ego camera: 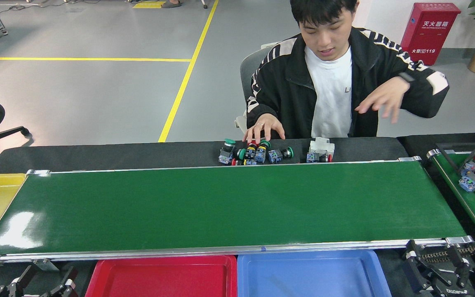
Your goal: Pick switch part from conveyor to tray
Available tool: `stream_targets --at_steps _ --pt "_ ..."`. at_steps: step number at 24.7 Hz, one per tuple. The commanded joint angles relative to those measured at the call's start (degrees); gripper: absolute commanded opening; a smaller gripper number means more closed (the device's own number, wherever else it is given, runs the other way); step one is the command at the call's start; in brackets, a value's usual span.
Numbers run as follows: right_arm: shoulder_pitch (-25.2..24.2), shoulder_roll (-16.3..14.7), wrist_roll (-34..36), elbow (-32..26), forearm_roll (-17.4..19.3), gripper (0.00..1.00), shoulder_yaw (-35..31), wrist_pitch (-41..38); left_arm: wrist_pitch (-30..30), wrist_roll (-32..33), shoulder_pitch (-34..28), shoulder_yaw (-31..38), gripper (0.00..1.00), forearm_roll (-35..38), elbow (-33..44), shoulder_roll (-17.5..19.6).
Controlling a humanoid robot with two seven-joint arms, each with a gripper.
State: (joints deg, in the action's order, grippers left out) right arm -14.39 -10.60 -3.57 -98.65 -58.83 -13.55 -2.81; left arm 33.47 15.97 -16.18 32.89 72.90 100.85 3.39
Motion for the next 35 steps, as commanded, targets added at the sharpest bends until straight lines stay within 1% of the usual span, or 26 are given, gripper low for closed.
stream_targets --at_steps 1,6,8,9,10,12,15,16,19,21,24,27,30,32,35 --pt "0.9 -0.5 -0.7 -0.6 -0.1 0.98 -0.3 1.3 -0.2 -0.2 0.3 0.2 1.00 -0.3 0.8 0.0" --pt "0.9 -0.6 -0.8 -0.5 -0.1 0.98 -0.3 1.3 -0.3 -0.2 0.0 0.2 1.00 -0.1 0.8 0.1" --pt "2.1 -0.6 -0.8 1.4 -0.8 0.98 -0.3 2.0 -0.3 -0.2 0.0 0.1 1.00 0.0 0.8 0.0" --pt "3.5 -0.5 -0.9 2.4 -1.5 0.98 -0.3 2.5 -0.3 -0.2 0.0 0.1 1.00 0.1 0.8 0.0" --pt "5.9 -0.1 -0.9 3.9 -3.1 0.98 -0.3 3.8 -0.3 -0.2 -0.1 0.0 1.00 0.1 0.8 0.1" --pt "10.5 -0.1 -1.4 8.0 -5.5 0.98 0.5 7.7 -0.3 -0.2 -0.1 0.0 1.00 0.1 0.8 0.1" --pt "15.1 -0.1 -2.9 12.3 -6.5 0.98 2.6 9.6 -0.3 -0.2 -0.1 -0.5 1.00 0.3 0.8 0.0" --pt "16.0 0.0 -3.6 13.3 -6.5 0.98 3.4 9.6 -0.3 -0.2 -0.2 -0.6 1.00 0.6 0.8 0.0" --pt "17.3 0.0 -4.1 15.9 -6.5 0.97 5.5 9.9 -0.3 -0.2 0.3 -1.2 1.00 4.4 0.4 -0.1" --pt "19.1 0.1 -4.1 18.1 -6.6 0.97 8.1 10.5 -0.5 0.1 0.4 -2.0 1.00 5.6 0.8 -0.3" --pt "21.9 0.1 -4.0 20.0 -6.6 0.97 9.0 11.8 -1.0 0.5 1.6 -2.0 1.00 5.5 0.7 -0.8" --pt "22.8 0.1 -4.0 22.4 -6.6 0.97 9.0 11.9 -0.6 1.6 1.9 -2.0 1.00 5.0 0.7 -0.8" --pt "23.8 -0.1 -4.0 23.3 -6.5 0.97 9.0 11.9 0.3 1.7 1.9 -2.1 1.00 2.7 0.6 0.0" --pt "24.2 0.0 -4.0 24.1 -6.5 0.97 9.0 11.9 1.5 1.7 1.9 -2.1 1.00 2.4 0.7 0.0" --pt "26.0 0.0 -4.0 25.4 -6.5 0.97 9.0 12.0 1.2 1.7 1.7 -2.0 1.00 2.5 0.8 -0.6"
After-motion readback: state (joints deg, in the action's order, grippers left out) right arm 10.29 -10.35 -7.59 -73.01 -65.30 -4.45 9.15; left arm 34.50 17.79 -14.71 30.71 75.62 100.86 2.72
